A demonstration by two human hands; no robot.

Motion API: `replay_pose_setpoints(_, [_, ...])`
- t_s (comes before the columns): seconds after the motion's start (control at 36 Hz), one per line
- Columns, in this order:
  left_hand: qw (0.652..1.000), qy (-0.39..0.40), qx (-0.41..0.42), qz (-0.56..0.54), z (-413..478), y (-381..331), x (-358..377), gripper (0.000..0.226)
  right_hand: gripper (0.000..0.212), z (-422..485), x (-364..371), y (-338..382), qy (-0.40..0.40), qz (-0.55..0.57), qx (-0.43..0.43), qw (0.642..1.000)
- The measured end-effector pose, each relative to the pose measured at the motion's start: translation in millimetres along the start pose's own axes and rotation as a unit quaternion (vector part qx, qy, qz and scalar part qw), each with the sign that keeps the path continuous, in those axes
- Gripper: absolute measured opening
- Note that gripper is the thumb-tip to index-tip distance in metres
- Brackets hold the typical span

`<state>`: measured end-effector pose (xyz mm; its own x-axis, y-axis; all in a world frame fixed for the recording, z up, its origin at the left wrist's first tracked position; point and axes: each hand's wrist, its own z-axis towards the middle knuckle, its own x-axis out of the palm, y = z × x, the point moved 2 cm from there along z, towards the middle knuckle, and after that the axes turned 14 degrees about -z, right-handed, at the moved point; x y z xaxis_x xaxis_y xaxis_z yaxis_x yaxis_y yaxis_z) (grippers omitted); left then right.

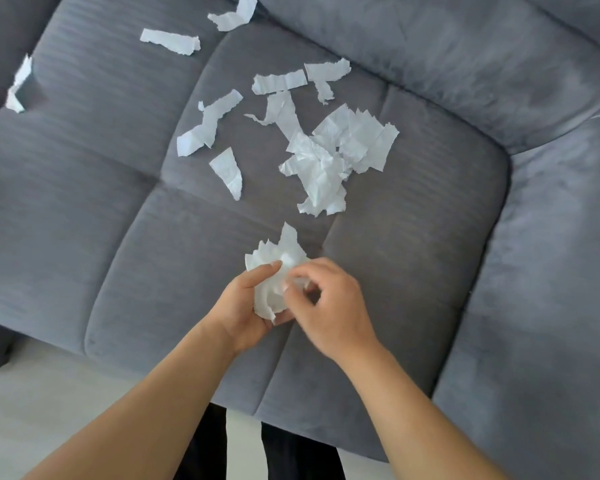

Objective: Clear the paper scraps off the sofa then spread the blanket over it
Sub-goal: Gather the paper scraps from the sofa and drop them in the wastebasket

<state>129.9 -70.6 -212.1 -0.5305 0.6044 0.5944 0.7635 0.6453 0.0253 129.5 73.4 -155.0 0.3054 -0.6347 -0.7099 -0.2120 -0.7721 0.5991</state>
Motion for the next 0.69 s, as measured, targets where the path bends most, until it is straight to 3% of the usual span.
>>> replay_pose_setpoints(0.17, [0.999,-0.019,0.016,-0.044,-12,-5,1,0.045,0.007,52,-22,-8,-0.04,0.18,0.176,0.967])
replay_pose_setpoints(0.22, [0.999,-0.019,0.021,-0.037,-21,-8,4,0.045,0.009,61,-16,-3,0.025,0.222,0.22,0.95])
replay_pose_setpoints(0.28, [0.999,-0.019,0.032,-0.036,-30,-12,7,0.047,0.019,58,1,10,0.112,0.311,0.265,0.906])
replay_pose_setpoints(0.31, [0.999,-0.019,0.034,-0.034,-33,-12,9,0.044,0.025,54,10,15,0.137,0.358,0.277,0.881])
replay_pose_setpoints(0.36, [0.998,-0.011,0.044,-0.038,-45,-16,11,0.036,0.031,45,22,32,0.153,0.392,0.269,0.866])
replay_pose_setpoints(0.47, [0.995,-0.004,0.067,-0.073,-76,-23,3,0.039,0.033,29,32,61,0.118,0.374,0.248,0.886])
replay_pose_setpoints(0.58, [0.988,-0.026,0.116,-0.1,-108,-22,-13,0.041,0.02,10,36,89,0.079,0.321,0.18,0.926])
replay_pose_setpoints(0.69, [0.972,-0.021,0.169,-0.16,-146,-11,-40,0.04,0.021,-16,49,123,0.11,0.278,0.127,0.946])
